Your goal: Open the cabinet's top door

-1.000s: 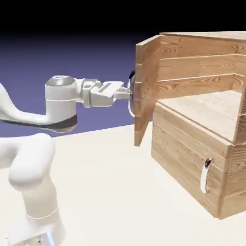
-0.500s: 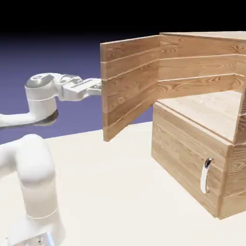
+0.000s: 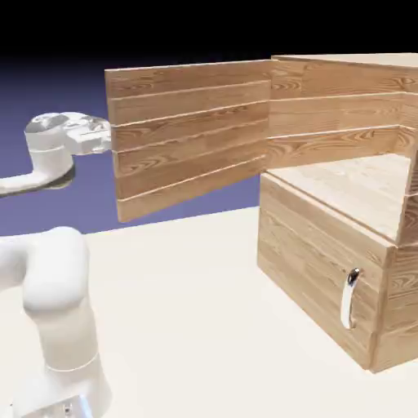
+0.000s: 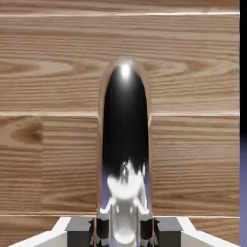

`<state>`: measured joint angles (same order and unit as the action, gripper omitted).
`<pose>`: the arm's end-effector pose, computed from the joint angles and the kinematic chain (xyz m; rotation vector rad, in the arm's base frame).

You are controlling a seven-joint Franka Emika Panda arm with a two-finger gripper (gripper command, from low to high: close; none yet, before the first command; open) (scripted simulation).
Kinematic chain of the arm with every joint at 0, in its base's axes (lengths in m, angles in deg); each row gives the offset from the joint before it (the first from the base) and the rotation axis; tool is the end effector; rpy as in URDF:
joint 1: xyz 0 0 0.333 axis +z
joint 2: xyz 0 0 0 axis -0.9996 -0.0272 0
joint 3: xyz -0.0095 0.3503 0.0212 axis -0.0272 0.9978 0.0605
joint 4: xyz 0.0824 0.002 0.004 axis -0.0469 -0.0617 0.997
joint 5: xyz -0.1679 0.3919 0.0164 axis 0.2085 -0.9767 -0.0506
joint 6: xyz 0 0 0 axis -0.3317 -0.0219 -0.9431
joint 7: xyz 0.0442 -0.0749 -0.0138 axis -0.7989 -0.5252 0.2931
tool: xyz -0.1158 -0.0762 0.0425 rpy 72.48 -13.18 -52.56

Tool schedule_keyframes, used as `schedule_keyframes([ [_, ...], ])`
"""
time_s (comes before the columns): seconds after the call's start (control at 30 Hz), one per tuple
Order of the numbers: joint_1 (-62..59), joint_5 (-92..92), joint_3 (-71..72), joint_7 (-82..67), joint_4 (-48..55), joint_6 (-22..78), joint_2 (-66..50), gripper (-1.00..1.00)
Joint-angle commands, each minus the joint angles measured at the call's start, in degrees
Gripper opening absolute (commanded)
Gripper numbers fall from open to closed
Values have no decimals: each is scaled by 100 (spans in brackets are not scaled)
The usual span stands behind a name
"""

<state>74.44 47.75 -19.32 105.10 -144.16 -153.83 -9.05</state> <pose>0.1535 0.3150 0.5321 1.1190 -1.7055 1.9964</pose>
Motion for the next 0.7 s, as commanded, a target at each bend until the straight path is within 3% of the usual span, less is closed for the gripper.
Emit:
schedule_keyframes([
  [0.0,-149,-53,90,-23,206,178,-11,-100],
  [0.67,-3147,-499,1089,-736,4358,3151,137,-100],
])
